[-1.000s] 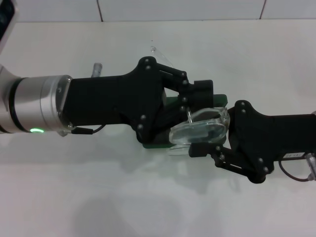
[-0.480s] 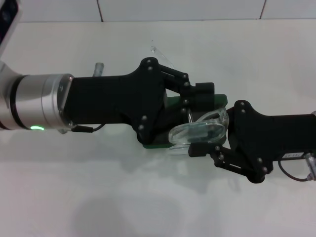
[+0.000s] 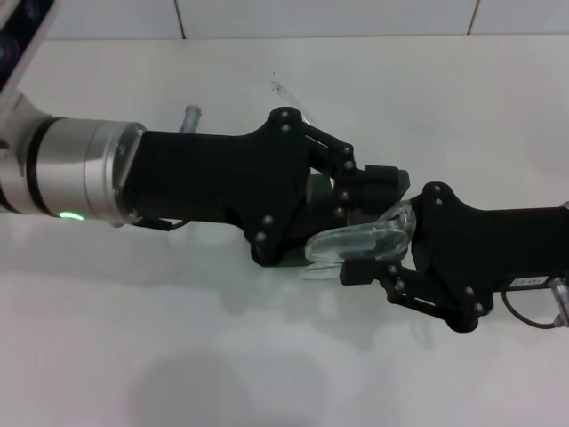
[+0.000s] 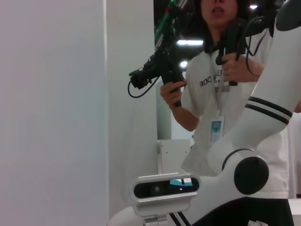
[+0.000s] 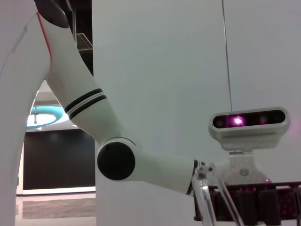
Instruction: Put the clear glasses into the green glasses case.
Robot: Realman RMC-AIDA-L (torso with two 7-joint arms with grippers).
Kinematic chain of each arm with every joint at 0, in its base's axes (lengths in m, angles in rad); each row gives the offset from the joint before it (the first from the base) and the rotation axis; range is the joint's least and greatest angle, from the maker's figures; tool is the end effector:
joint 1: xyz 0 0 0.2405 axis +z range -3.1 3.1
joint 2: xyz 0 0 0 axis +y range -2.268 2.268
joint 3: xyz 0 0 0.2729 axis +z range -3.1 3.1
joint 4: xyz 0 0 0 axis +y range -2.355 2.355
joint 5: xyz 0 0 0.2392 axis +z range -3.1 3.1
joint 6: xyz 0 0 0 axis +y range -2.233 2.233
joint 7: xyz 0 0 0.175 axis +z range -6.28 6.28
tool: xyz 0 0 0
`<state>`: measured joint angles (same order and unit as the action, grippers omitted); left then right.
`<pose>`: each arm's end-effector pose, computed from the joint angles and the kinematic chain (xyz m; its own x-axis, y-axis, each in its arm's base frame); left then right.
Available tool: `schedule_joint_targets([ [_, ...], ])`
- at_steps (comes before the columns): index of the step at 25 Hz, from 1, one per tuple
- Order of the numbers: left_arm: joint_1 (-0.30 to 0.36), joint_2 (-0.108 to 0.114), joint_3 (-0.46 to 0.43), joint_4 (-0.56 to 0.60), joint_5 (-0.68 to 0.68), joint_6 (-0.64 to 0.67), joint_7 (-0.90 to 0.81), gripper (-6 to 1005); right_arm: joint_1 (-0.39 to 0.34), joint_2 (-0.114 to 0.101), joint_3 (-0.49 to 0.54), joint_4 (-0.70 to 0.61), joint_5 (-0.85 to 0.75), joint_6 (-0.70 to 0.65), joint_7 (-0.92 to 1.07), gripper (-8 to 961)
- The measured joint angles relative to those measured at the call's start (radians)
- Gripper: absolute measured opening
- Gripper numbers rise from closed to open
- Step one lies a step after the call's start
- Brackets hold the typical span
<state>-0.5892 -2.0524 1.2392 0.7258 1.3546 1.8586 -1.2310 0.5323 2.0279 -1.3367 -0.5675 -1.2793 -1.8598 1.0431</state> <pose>-0.1375 0.3298 -0.0338 0.6406 -0.0187 0.7677 -0.1472 -0.9842 0.0988 0.1783 0.3091 -0.0496 0.6170 0.0117 -0.7869 0.1039 -0.9923 0.0668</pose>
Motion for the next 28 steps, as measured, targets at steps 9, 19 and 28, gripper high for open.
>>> schedule_joint_targets([
  [9, -0.017, -0.003, -0.003, -0.016, 0.0, 0.0, 0.003, 72, 0.0, 0.0, -0.001, 0.01, 0.0, -0.002, 0.0, 111],
  [19, -0.021, -0.003, 0.0, -0.016, 0.003, 0.014, -0.002, 71, 0.0, 0.0, -0.001, 0.011, 0.0, -0.003, -0.002, 110],
  [28, -0.015, -0.005, -0.004, -0.018, 0.018, 0.014, 0.0, 71, 0.0, 0.0, -0.001, 0.023, 0.001, -0.003, -0.011, 110],
])
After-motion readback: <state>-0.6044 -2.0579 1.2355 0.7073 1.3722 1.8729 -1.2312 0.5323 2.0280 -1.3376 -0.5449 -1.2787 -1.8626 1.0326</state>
